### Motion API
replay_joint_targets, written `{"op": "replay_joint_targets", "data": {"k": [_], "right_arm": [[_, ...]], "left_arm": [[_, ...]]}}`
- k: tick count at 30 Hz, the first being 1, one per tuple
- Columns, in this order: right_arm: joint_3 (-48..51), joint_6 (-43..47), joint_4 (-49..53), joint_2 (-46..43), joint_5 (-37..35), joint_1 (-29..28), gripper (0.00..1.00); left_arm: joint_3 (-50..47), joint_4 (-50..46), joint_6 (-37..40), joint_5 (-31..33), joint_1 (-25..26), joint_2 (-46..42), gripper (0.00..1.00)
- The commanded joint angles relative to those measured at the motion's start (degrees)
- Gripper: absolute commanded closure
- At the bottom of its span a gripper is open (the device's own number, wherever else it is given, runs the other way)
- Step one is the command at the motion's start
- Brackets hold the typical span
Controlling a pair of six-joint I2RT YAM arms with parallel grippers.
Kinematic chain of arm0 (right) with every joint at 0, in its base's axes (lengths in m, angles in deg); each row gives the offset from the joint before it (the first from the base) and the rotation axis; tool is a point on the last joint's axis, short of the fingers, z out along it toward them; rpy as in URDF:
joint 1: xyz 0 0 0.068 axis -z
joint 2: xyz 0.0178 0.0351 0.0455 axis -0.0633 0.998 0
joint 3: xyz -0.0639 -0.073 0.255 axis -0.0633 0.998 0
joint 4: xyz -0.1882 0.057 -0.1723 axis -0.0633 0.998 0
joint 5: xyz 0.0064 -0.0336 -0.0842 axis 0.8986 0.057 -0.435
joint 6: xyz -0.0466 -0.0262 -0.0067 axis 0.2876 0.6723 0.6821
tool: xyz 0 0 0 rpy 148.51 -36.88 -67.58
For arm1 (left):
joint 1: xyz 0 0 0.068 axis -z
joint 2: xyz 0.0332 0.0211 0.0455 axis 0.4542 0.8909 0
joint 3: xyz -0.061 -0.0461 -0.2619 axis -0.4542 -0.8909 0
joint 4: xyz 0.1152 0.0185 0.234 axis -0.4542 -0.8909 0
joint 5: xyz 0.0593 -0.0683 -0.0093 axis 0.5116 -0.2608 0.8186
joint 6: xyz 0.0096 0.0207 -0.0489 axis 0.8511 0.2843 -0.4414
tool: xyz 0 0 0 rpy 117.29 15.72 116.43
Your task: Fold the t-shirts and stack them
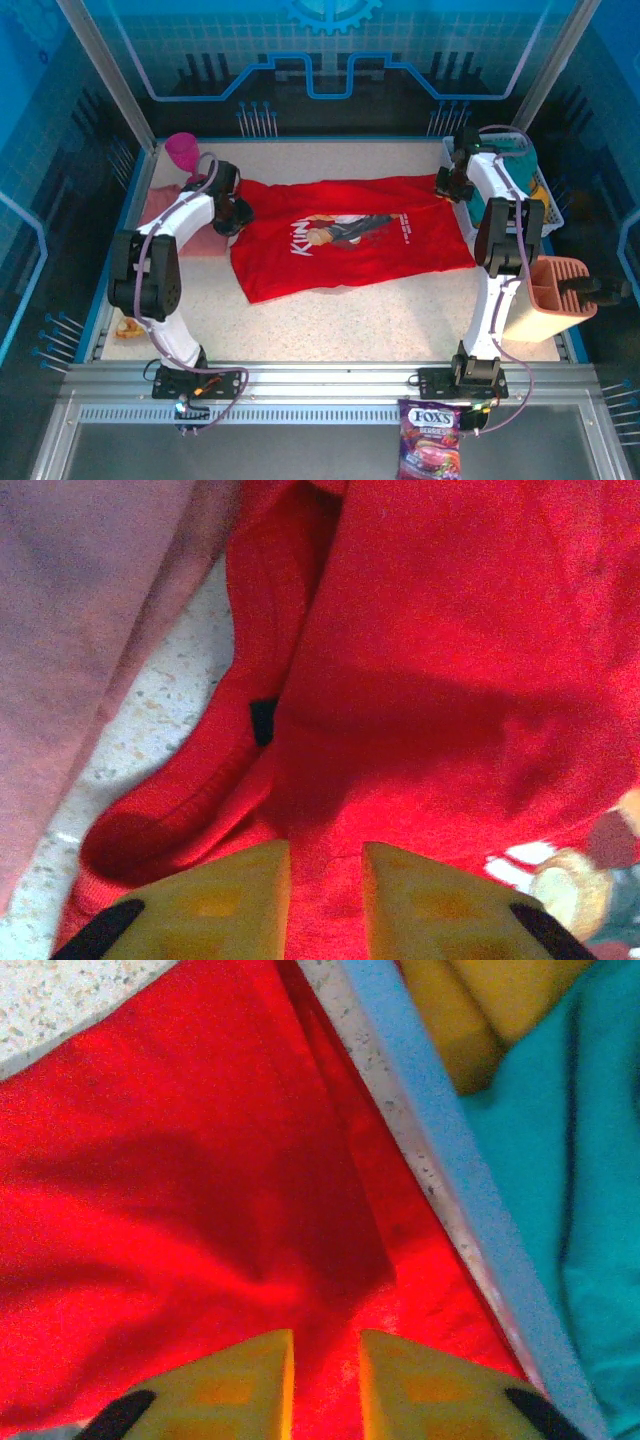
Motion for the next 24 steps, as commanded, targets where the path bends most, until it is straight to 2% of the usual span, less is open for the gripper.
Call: {"op": "replay_joint_targets", "data": {"k": [1, 5, 8, 15, 20, 24], "right_arm": [[-1.32, 0.13, 1.64, 0.58, -0.78, -0.58, 0.54], [-0.03, 0.74, 2.42, -2.28, 2.47, -1.41, 0.22], [5.35, 0.97, 0.93, -7.57, 3.48, -3.21, 0.08], [17.12, 0.21, 0.23, -16.73, 3.87, -7.37, 0.02], [24.32, -0.39, -0.37, -19.66, 2.24, -9.88, 0.01], [28.65, -1.37, -1.99, -20.35, 3.50, -10.21, 0.01]], "left_arm": [[-0.10, -3.40, 1.90, 1.50, -0.36, 1.33, 0.56], [-0.07, -6.28, 3.40, 1.48, -0.12, -3.33, 0.39], [-1.38, -9.31, 4.83, 0.05, 0.29, -8.78, 0.34], [-12.36, -14.08, 3.84, -4.30, 3.01, -19.08, 0.33], [-24.35, -9.50, -1.76, -6.87, 7.66, -25.72, 0.33], [-30.24, -4.87, -6.89, -8.45, 11.99, -27.24, 0.35]]}}
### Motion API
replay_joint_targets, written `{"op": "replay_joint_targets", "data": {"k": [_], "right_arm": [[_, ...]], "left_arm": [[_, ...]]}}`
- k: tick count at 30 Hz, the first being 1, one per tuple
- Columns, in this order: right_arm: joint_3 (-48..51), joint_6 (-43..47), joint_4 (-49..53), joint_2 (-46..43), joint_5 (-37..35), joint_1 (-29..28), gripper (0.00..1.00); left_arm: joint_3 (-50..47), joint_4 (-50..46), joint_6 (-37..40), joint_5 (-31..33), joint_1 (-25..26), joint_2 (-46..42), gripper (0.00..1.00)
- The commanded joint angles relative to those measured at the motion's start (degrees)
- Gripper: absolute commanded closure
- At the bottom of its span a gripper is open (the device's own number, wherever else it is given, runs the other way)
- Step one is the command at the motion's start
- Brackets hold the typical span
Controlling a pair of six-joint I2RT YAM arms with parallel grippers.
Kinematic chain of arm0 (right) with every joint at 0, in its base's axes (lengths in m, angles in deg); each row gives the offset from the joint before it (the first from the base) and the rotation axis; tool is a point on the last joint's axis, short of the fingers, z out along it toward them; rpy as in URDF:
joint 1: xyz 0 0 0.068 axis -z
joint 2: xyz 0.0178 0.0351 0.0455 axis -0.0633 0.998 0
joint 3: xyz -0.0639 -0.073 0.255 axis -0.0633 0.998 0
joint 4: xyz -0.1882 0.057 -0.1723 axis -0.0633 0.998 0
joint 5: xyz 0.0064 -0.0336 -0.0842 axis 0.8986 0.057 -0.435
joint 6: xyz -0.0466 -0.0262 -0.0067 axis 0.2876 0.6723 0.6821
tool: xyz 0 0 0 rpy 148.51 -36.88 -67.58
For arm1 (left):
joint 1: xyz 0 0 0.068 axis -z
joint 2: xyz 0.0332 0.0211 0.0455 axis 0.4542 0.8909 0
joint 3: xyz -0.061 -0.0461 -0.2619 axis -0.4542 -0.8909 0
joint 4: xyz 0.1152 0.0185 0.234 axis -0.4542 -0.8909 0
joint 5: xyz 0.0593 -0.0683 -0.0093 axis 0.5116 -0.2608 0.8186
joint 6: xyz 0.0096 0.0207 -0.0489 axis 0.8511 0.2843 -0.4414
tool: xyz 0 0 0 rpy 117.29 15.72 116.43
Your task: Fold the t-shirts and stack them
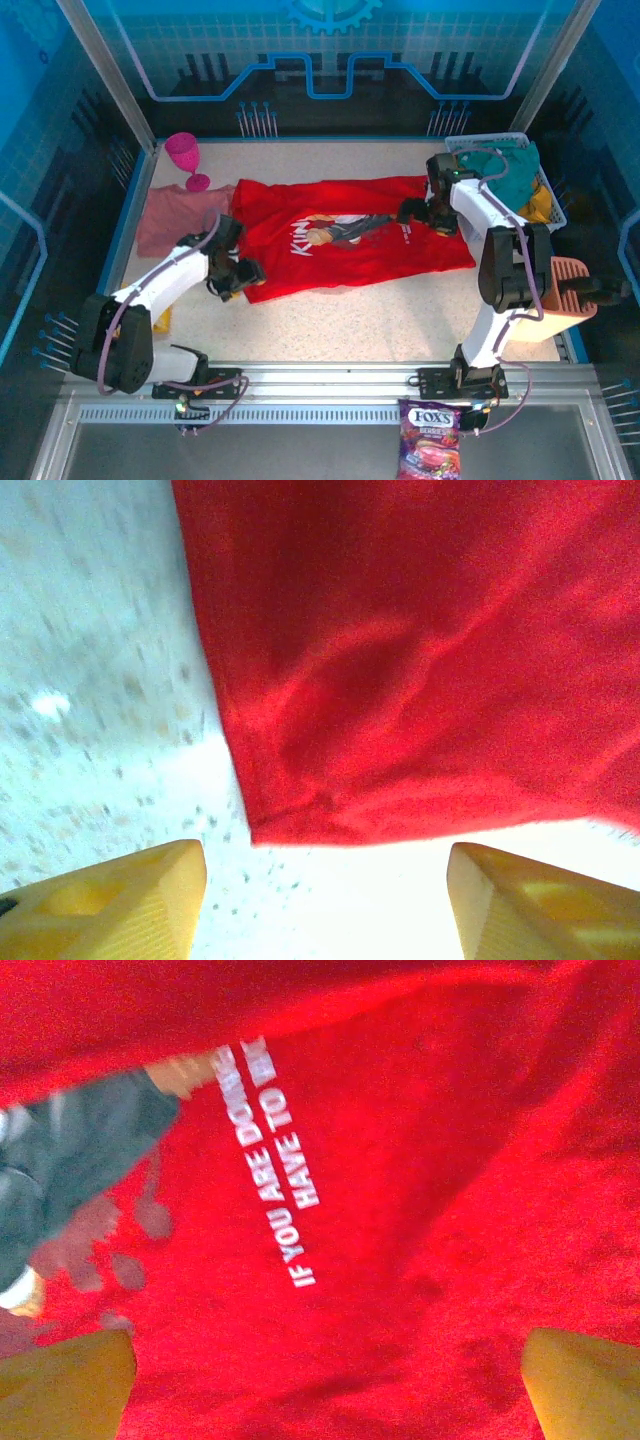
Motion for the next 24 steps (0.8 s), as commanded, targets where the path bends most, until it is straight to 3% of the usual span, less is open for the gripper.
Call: {"op": "replay_joint_targets", "data": {"k": [1, 9, 17, 20, 24], "right_arm": [[3.46, -1.41, -0.77, -1.49, 0.44, -0.35, 0.00], [7.98, -1.65, -2.84, -1.59, -0.25, -0.59, 0.00], [8.66, -1.29, -4.22, 0.00, 2.87, 0.08, 0.00], [8.27, -1.62, -3.56, 1.15, 3.34, -0.02, 0.00], [9.62, -2.42, -4.12, 0.23, 3.87, -0.08, 0.01]], "left_arm": [[-3.27, 4.23, -6.06, -2.55, 3.23, -1.95, 0.36], [-7.04, 9.14, -10.41, 0.04, 7.48, 2.18, 0.37], [-5.52, 10.99, -11.22, 9.46, 7.29, 3.22, 0.45], [-3.93, 11.25, -10.36, 10.95, 7.14, 5.33, 0.55], [-3.35, 10.70, -9.28, 13.91, 6.92, 6.69, 0.86]]}}
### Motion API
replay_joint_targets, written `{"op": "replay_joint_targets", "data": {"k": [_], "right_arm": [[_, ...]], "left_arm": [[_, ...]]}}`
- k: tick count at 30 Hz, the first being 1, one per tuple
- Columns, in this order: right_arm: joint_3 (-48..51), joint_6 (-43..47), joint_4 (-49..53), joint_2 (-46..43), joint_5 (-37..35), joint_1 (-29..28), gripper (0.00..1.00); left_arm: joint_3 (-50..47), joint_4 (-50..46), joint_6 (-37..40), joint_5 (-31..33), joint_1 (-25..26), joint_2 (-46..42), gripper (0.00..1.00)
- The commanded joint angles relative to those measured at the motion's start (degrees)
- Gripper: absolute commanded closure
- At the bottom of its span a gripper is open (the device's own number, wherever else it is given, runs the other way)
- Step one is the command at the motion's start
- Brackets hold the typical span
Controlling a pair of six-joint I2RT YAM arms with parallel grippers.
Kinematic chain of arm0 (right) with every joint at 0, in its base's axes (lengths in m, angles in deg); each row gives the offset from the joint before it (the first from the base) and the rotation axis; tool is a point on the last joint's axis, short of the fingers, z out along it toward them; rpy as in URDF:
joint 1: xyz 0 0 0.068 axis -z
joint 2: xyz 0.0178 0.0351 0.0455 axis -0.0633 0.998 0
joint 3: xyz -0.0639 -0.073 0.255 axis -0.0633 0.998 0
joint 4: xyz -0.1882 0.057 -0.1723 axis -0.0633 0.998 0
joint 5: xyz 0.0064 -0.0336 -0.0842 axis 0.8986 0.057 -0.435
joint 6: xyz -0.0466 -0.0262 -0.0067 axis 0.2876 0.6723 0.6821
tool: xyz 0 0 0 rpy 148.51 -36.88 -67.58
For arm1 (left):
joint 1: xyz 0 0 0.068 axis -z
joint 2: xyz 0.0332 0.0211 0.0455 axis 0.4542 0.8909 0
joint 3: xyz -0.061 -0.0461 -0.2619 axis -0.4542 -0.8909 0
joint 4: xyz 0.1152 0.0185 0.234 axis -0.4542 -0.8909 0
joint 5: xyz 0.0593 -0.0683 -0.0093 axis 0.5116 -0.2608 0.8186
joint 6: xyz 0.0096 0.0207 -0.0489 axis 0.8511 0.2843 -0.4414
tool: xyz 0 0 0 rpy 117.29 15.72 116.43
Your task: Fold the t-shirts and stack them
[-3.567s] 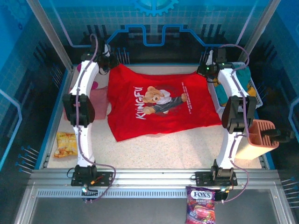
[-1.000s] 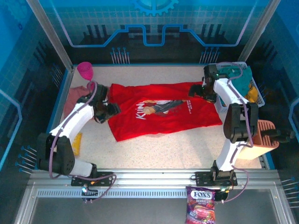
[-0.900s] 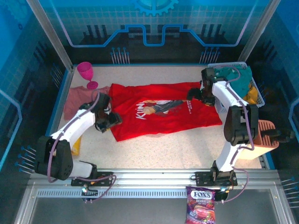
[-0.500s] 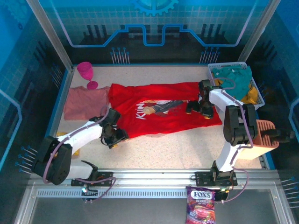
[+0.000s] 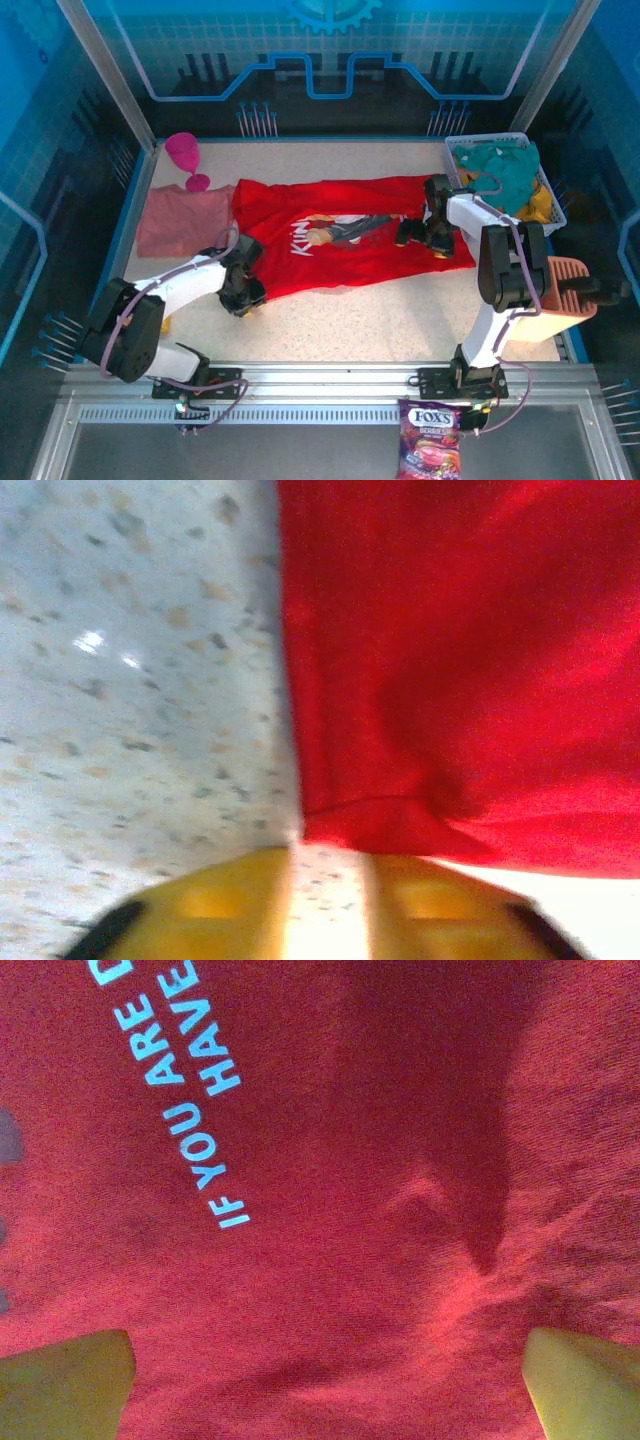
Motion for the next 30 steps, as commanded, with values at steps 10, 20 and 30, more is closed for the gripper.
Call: {"op": "replay_joint_targets", "data": {"k": [10, 20, 30], "right_arm": [[6.43, -3.45, 2.13, -4.68, 3.73, -0.23, 0.13], [14.56, -4.81, 3.10, -14.40, 1.33, -1.03, 0.11], [9.75, -4.52, 2.91, -14.96, 1.10, -0.84, 0.11]], "left_arm": [[3.21, -7.03, 6.75, 7.19, -2.36, -9.07, 1.00], [1.45, -10.29, 8.60, 3.46, -4.19, -14.51, 0.85], [-5.26, 8.69, 1.38, -4.39, -4.11, -8.31, 0.46]]}}
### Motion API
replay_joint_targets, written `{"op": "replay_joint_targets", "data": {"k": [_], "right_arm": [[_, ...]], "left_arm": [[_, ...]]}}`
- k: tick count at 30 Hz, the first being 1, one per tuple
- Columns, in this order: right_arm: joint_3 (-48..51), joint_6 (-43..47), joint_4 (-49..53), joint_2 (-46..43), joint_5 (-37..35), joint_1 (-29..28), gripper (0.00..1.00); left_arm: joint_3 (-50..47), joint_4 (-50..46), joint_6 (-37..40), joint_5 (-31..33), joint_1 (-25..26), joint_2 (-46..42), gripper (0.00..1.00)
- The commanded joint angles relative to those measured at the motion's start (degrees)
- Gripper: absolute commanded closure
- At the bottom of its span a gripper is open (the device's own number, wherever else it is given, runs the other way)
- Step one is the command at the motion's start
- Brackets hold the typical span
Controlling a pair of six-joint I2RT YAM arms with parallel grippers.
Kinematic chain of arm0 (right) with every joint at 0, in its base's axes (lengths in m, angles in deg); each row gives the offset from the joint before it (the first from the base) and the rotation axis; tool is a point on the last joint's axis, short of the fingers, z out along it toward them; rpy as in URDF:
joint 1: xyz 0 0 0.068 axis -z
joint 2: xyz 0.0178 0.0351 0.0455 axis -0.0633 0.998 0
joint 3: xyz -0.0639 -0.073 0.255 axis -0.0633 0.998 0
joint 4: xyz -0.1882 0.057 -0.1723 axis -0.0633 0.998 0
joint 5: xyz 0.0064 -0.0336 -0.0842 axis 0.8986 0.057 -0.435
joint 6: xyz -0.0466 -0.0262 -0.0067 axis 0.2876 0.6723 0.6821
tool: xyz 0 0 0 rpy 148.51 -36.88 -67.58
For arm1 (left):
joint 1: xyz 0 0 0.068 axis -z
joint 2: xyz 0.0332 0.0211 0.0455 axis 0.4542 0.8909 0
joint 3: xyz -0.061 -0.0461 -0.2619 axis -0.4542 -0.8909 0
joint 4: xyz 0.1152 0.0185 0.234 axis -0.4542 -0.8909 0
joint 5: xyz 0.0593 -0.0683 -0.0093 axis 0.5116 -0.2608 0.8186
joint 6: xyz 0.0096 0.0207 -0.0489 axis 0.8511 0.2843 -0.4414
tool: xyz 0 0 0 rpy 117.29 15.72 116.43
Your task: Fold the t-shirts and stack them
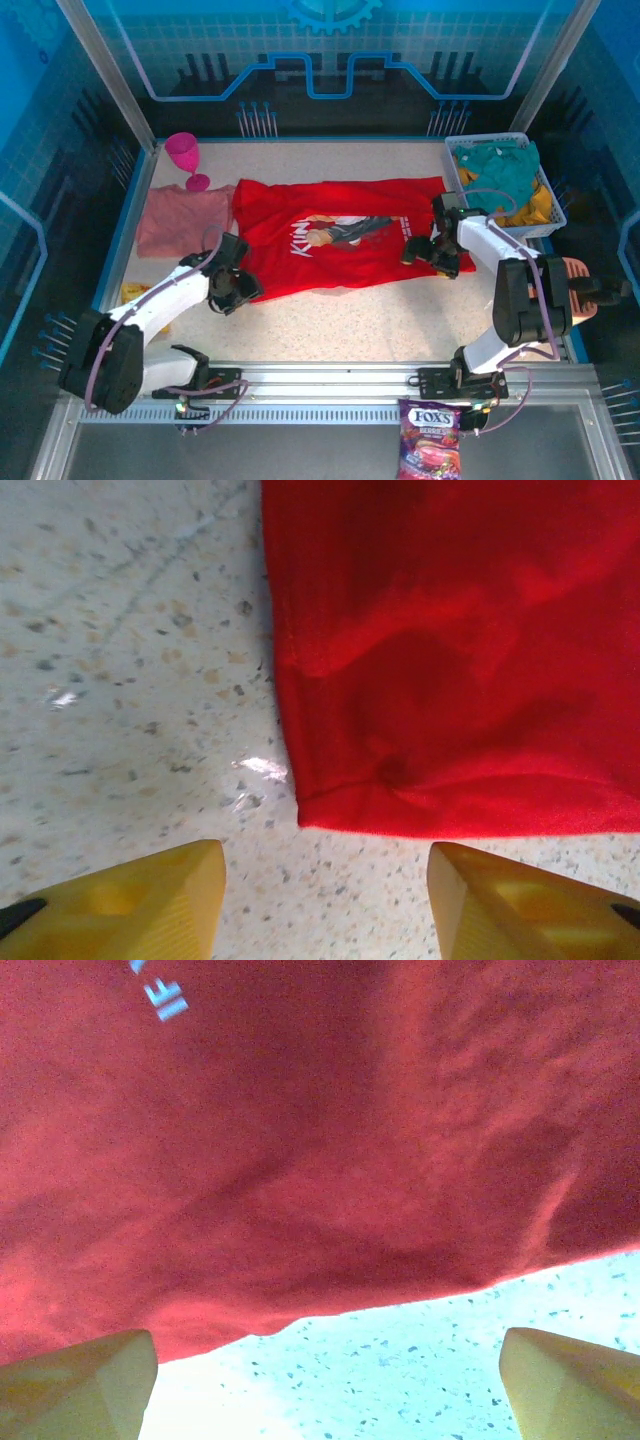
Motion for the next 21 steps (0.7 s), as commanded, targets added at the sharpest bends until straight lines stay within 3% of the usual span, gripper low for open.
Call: {"op": "replay_joint_targets", "data": {"k": [1, 6, 15, 21], "right_arm": [[-3.26, -0.24, 1.53, -0.35, -0.70, -0.60, 0.10], [-4.95, -0.25, 1.12, 0.64, -0.46, -0.34, 0.11], [-5.79, 0.09, 0.77, 0.73, 0.26, -0.20, 0.11], [-4.93, 0.09, 0.22, 0.46, 1.65, -0.20, 0.12]], "left_arm": [[-2.37, 7.26, -3.38, -3.93, -0.44, 2.04, 0.47], [-3.90, 11.84, -5.52, -4.96, 0.34, 4.72, 0.53], [-2.25, 13.93, -5.20, 1.95, 0.31, 5.00, 0.68], [0.80, 15.19, -4.22, 1.51, 0.22, 7.38, 0.66]]}}
